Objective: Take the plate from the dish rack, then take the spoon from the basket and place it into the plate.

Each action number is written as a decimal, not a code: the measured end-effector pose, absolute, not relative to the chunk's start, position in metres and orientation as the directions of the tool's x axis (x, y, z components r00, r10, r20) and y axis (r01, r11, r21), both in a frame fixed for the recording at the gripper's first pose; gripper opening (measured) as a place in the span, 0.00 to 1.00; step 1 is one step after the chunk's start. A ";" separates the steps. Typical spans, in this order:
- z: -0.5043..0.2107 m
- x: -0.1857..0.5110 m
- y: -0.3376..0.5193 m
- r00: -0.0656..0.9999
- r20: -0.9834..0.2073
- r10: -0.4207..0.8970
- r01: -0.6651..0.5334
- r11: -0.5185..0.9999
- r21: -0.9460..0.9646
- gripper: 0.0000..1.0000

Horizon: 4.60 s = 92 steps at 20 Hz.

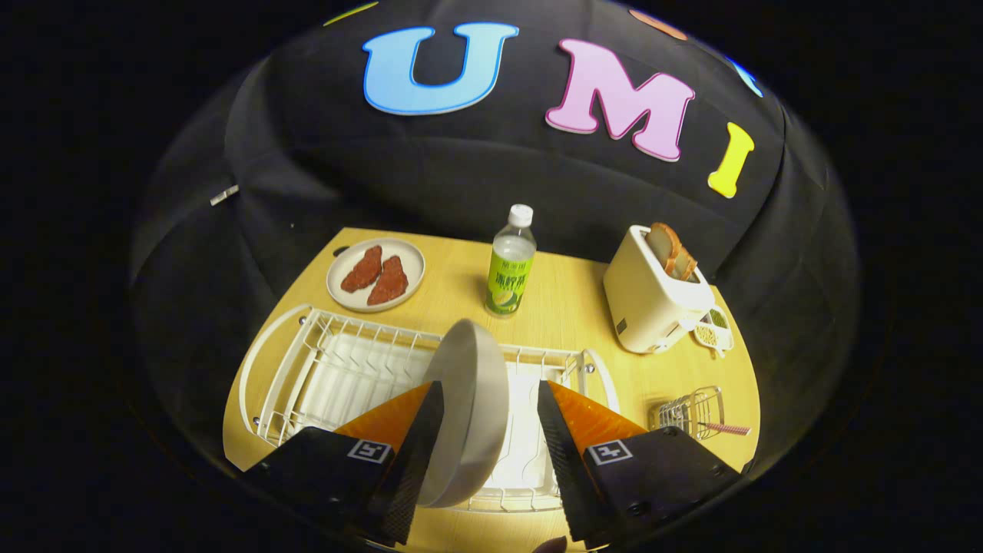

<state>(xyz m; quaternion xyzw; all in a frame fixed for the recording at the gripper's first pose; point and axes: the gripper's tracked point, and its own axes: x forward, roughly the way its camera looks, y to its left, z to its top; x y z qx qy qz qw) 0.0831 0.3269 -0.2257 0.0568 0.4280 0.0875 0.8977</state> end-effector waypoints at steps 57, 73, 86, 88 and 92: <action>-0.418 -0.119 0.076 0.504 -0.735 0.453 0.289 0.714 0.638 0.31; -0.398 -0.092 0.021 0.570 -0.783 0.249 0.329 0.804 0.495 0.93; -0.330 -0.005 -0.022 0.652 -0.685 0.325 -0.169 0.943 0.287 0.91; -0.348 0.003 -0.017 0.618 -0.703 0.352 -0.210 0.936 0.284 0.78; -0.373 0.013 -0.015 0.568 -0.730 0.379 -0.253 0.925 0.283 0.57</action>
